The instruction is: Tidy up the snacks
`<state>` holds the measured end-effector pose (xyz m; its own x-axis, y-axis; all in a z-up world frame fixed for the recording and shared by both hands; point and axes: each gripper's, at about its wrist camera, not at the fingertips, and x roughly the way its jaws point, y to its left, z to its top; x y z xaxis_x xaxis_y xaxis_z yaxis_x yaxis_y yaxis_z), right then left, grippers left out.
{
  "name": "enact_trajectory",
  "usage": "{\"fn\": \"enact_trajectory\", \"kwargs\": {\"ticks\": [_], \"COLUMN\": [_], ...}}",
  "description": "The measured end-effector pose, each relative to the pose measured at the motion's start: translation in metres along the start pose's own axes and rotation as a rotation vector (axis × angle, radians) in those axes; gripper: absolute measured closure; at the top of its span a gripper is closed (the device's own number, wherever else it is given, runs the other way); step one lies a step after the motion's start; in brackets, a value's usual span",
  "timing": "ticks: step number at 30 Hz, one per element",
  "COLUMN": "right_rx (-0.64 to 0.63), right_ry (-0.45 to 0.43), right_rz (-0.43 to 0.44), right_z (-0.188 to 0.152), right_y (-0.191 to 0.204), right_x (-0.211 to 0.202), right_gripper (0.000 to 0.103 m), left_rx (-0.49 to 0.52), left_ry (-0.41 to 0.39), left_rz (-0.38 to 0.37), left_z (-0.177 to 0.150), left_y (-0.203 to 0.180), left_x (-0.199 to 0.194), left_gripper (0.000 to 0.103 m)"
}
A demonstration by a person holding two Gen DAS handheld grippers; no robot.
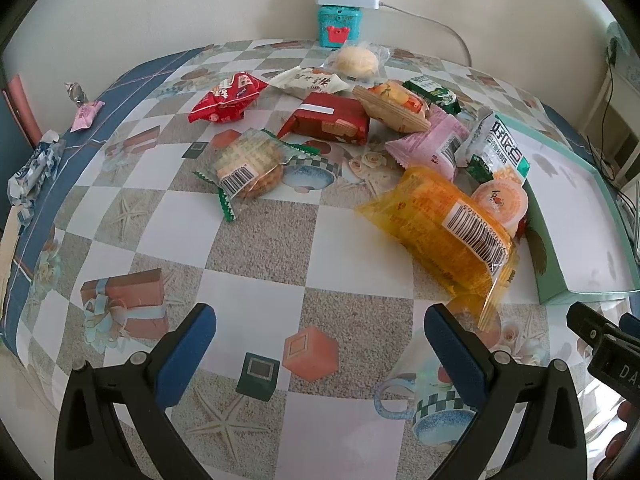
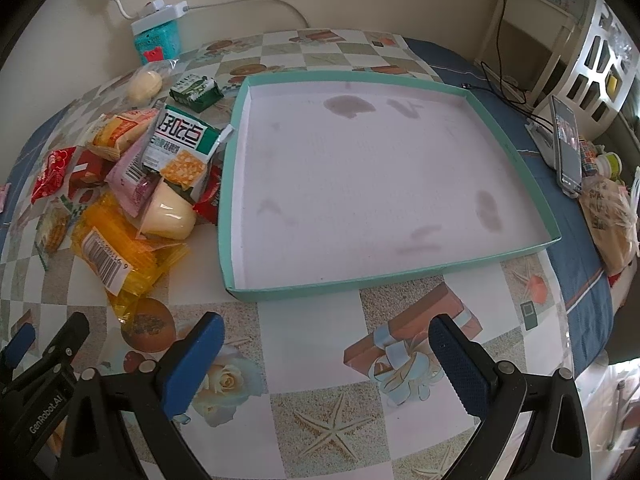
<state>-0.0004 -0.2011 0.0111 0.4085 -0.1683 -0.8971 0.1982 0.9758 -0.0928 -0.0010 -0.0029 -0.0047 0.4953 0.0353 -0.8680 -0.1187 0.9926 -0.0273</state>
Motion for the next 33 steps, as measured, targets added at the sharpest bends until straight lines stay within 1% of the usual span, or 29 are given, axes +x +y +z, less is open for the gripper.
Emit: {"fn": "enact_trajectory", "kwargs": {"ticks": [33], "right_rx": [-0.008], "right_ry": [0.004], "right_rz": [-0.006], "right_z": [-0.0009], "right_y": [0.003], "right_x": [0.0022], "right_gripper": [0.0], "left_rx": [-0.004], "left_ry": [0.01], "left_rz": [0.003], "left_z": [-0.0019], "left_y": [0.0027], "left_x": [0.0023], "left_gripper": [0.0]}}
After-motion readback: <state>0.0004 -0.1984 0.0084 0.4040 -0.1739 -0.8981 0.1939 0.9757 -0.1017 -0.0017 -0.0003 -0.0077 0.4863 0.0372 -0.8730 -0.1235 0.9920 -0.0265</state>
